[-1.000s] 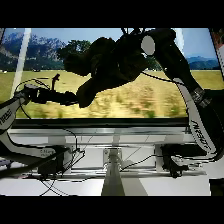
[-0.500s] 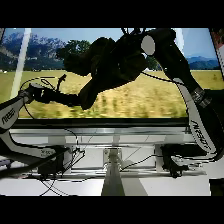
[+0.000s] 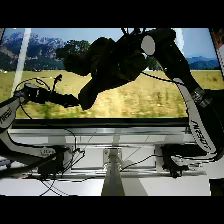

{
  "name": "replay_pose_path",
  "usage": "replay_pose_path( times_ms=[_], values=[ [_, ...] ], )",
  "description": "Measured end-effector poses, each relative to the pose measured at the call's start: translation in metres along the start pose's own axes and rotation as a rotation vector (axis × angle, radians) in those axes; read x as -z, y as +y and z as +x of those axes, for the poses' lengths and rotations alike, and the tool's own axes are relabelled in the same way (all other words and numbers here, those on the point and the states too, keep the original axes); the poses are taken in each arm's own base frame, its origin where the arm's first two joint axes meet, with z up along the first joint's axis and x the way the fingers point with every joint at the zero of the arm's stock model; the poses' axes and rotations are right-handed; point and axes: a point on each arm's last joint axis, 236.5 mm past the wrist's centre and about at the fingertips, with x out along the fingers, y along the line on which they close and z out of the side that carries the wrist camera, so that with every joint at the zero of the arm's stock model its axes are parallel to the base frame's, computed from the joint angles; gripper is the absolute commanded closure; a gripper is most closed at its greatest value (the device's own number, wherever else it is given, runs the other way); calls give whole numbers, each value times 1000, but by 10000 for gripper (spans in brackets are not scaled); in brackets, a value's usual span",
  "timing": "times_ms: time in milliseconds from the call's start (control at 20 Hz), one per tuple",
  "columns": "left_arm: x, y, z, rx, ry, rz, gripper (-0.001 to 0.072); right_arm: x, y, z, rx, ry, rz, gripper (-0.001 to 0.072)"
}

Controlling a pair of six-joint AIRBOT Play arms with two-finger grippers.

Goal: Fold the clothes and pants, and hang the long-sleeved shirts on hangers.

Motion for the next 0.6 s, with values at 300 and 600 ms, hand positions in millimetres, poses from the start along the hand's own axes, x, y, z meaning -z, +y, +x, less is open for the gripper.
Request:
replay_pose_path(
  times_ms=[300,600],
  values=[
    [5,-13,-2,59,20,16,127,0,0,0,-1,2,0,661],
    [6,-18,-4,77,28,36,122,0,0,0,-1,2,0,660]
  ],
)
